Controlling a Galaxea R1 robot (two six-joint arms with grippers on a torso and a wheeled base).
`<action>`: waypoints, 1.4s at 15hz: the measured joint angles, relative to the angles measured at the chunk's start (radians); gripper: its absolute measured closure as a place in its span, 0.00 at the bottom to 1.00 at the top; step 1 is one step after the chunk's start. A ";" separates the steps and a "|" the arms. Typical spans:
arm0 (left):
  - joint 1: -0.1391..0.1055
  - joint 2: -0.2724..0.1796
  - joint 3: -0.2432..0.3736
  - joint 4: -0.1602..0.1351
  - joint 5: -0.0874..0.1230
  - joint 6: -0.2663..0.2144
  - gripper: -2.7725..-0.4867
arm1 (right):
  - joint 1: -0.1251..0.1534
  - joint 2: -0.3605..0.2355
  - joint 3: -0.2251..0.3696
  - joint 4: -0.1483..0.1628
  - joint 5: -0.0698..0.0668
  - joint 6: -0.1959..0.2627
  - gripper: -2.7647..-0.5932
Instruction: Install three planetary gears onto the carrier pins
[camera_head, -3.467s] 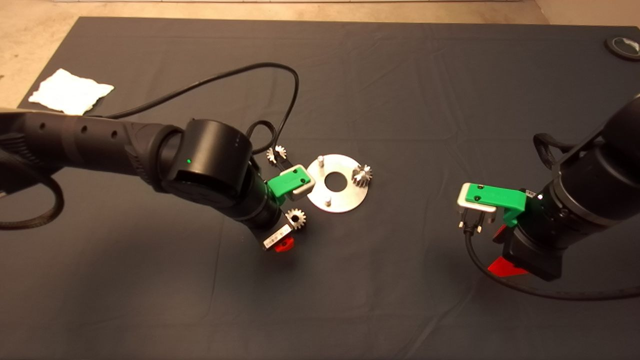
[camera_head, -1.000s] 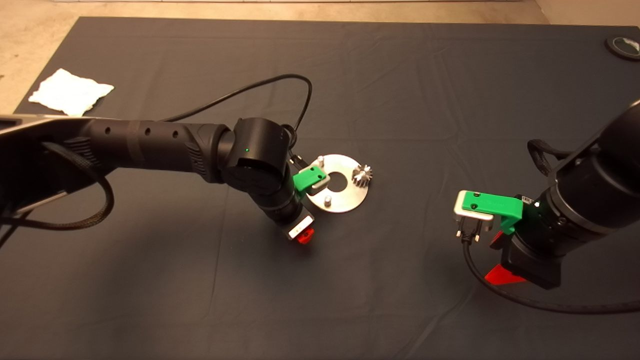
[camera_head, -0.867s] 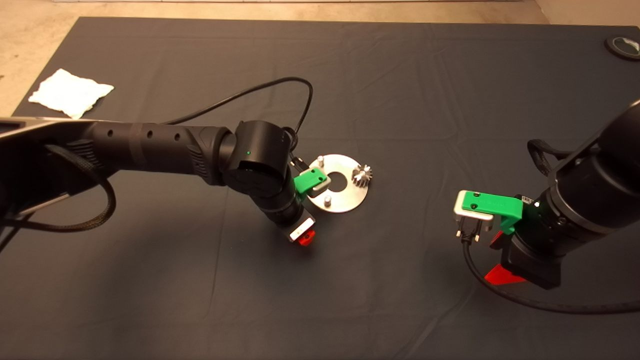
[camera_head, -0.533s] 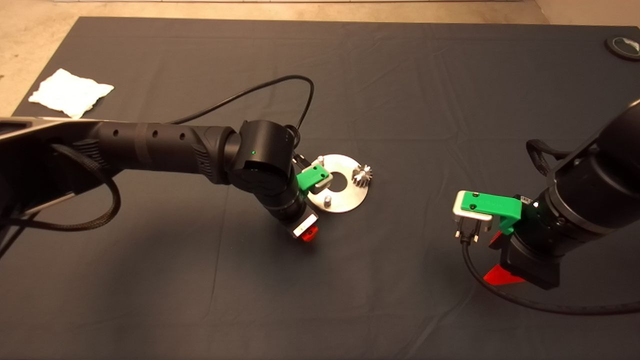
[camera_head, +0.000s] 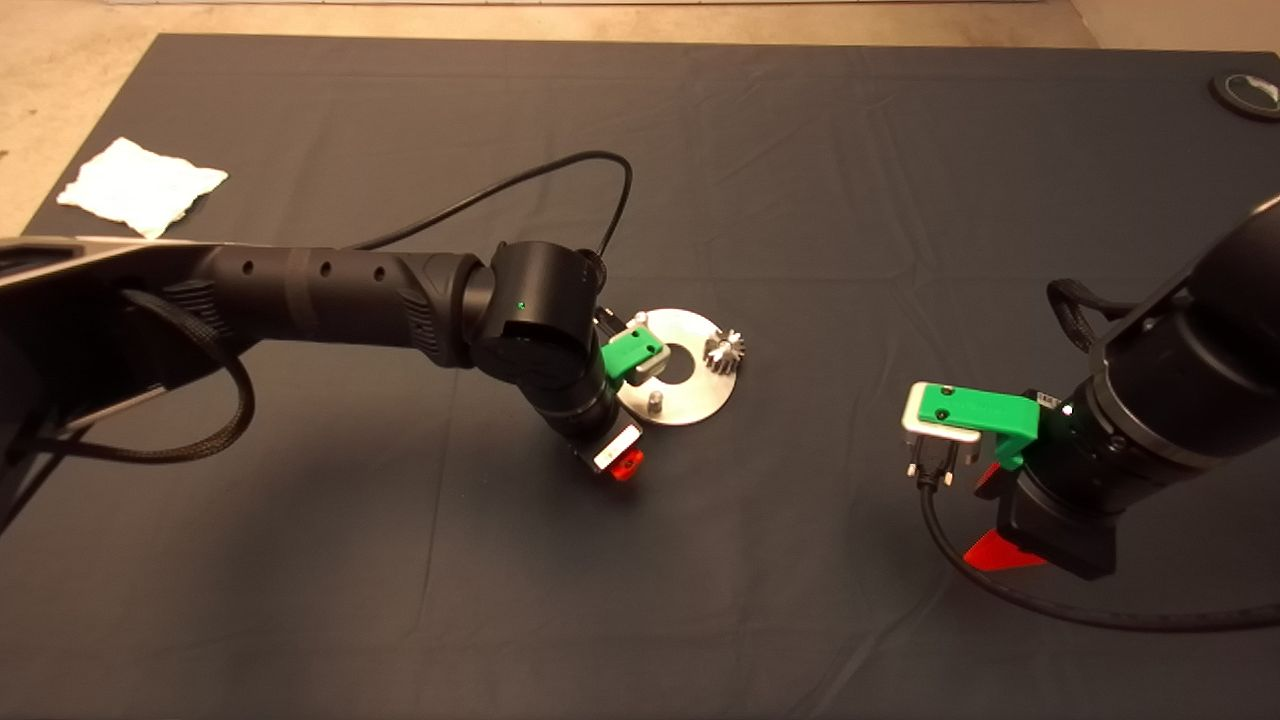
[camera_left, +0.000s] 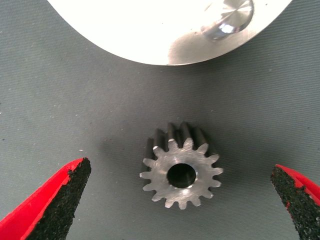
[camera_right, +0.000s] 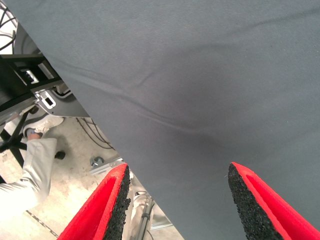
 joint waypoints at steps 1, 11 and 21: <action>0.000 0.000 0.000 0.000 0.000 0.000 0.05 | 0.000 0.002 -0.001 0.000 -0.001 0.000 0.61; 0.024 0.000 0.000 0.001 0.000 -0.001 0.03 | 0.000 0.008 -0.008 0.000 0.000 0.000 0.61; 0.024 0.000 0.000 0.001 0.000 0.000 0.22 | 0.000 0.008 -0.009 0.000 -0.001 0.000 0.61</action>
